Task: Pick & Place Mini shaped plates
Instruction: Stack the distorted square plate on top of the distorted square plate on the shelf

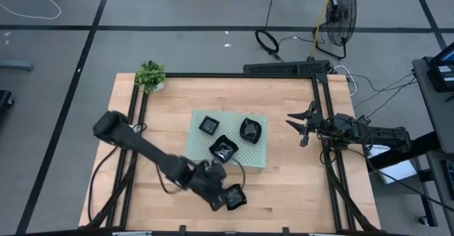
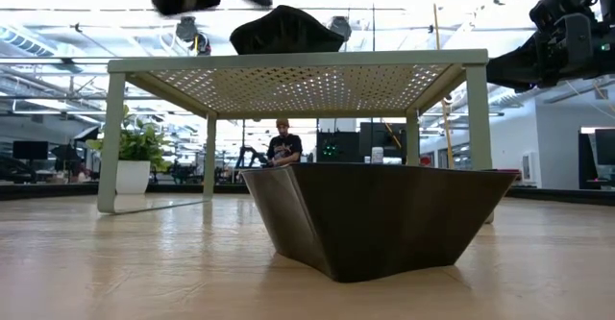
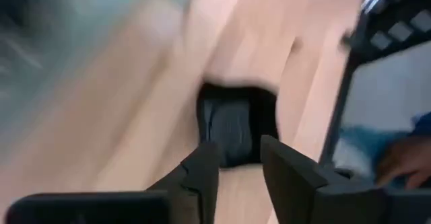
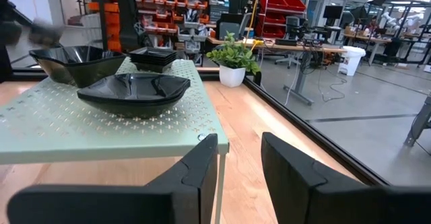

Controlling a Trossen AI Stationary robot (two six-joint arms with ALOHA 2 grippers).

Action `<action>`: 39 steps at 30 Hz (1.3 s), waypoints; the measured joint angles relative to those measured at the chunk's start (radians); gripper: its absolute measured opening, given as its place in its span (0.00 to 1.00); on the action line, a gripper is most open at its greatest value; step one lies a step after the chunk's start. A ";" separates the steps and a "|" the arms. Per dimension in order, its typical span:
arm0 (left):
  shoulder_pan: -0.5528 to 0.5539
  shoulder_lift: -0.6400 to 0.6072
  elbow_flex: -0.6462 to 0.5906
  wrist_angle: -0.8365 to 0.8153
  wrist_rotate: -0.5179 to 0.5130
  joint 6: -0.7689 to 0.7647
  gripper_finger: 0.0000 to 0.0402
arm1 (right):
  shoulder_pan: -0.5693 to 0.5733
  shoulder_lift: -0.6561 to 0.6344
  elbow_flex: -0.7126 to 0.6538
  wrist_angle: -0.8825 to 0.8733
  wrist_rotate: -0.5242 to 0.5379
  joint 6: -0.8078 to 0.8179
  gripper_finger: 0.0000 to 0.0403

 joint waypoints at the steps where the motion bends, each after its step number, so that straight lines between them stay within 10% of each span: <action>1: -0.007 0.029 0.000 0.005 0.015 -0.023 0.30 | 0.000 0.000 0.000 0.000 0.000 0.000 0.25; 10: -0.048 0.170 -0.001 0.084 -0.014 -0.072 0.43 | 0.000 0.000 0.000 0.000 0.000 0.000 0.25; 39: -0.015 0.241 0.000 0.056 -0.026 -0.023 0.41 | 0.000 0.000 0.000 0.001 0.000 0.000 0.25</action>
